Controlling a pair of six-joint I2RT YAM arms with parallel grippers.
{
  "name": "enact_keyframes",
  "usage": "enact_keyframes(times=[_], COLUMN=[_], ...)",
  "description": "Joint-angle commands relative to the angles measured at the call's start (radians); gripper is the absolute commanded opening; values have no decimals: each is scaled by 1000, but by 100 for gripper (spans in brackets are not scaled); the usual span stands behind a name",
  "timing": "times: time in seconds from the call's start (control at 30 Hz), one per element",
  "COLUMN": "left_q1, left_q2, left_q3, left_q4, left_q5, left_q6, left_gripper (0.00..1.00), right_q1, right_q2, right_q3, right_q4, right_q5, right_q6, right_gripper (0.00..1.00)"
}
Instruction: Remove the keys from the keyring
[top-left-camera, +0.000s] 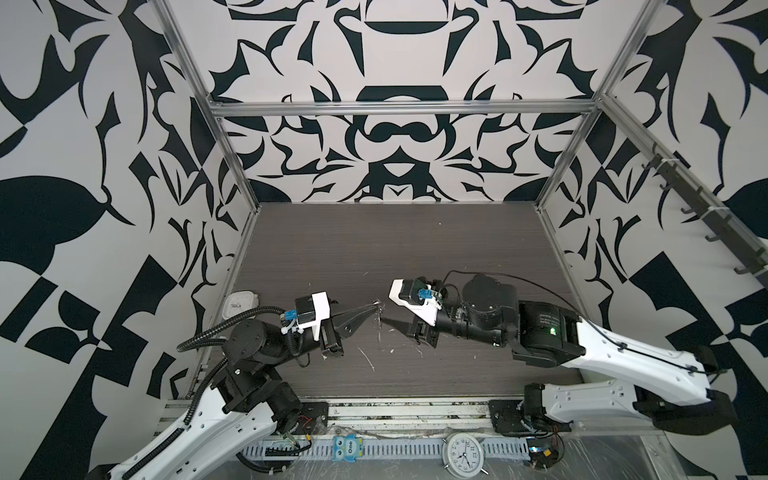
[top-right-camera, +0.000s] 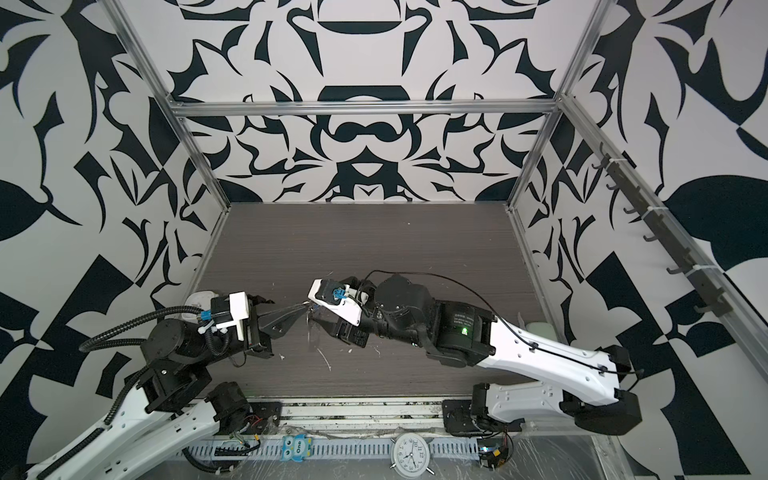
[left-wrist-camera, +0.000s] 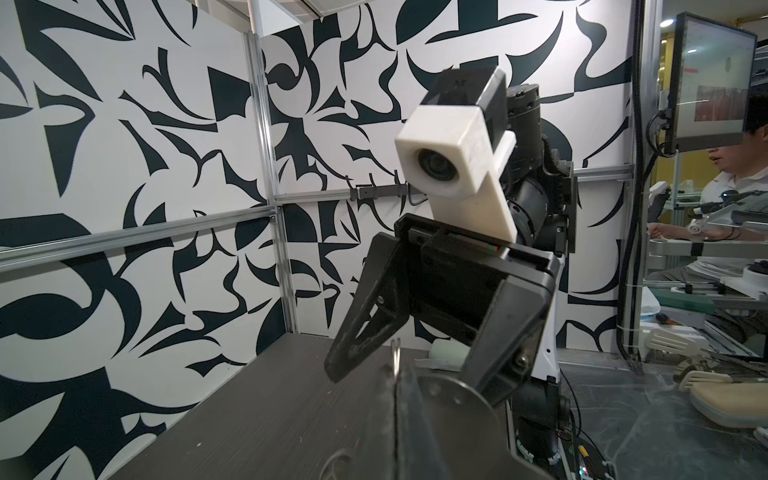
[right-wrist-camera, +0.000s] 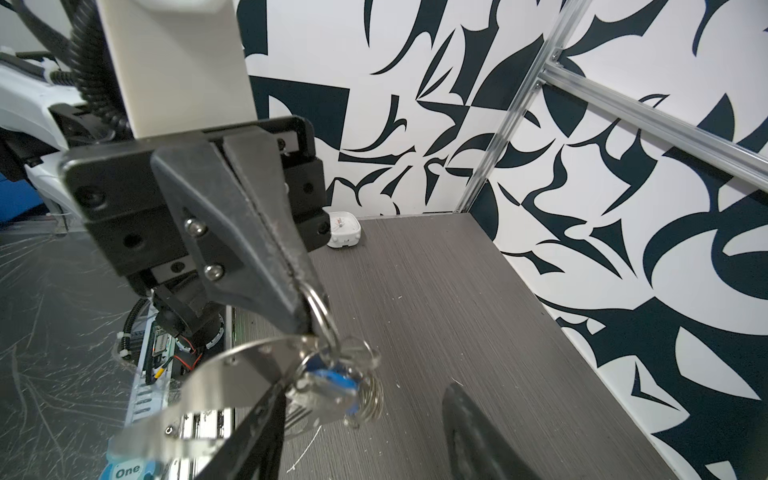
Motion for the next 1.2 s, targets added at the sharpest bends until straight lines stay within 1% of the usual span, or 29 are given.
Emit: enact_keyframes(times=[0.0,0.1,0.27,0.43,0.53,0.77,0.97,1.17], left_q1=[-2,-3,-2,-2,-2,-2,-2,-2], left_q2=[-6,-14,-21,-35,-44,-55,-68,-82], left_q3=[-18,-20,-26,-28,-30,-31,-30,-24], left_q4=[62,61,61,61,59,51,43,17], left_q5=[6,-4,-19,-30,-34,-49,-58,-53], left_q6=[4,4,5,9,12,13,18,29], left_gripper=[0,0,0,0,0,0,0,0], right_q1=[0,0,-1,0,1,1,2,8], right_q2=[8,9,16,20,18,23,24,26], right_q3=[13,6,3,1,-1,5,15,32], right_q4=[84,110,122,120,115,111,97,76], right_q5=[6,15,-6,9,-4,-34,-35,10], right_q6=[13,21,28,35,39,44,44,39], right_gripper=[59,53,44,43,38,20,0,0])
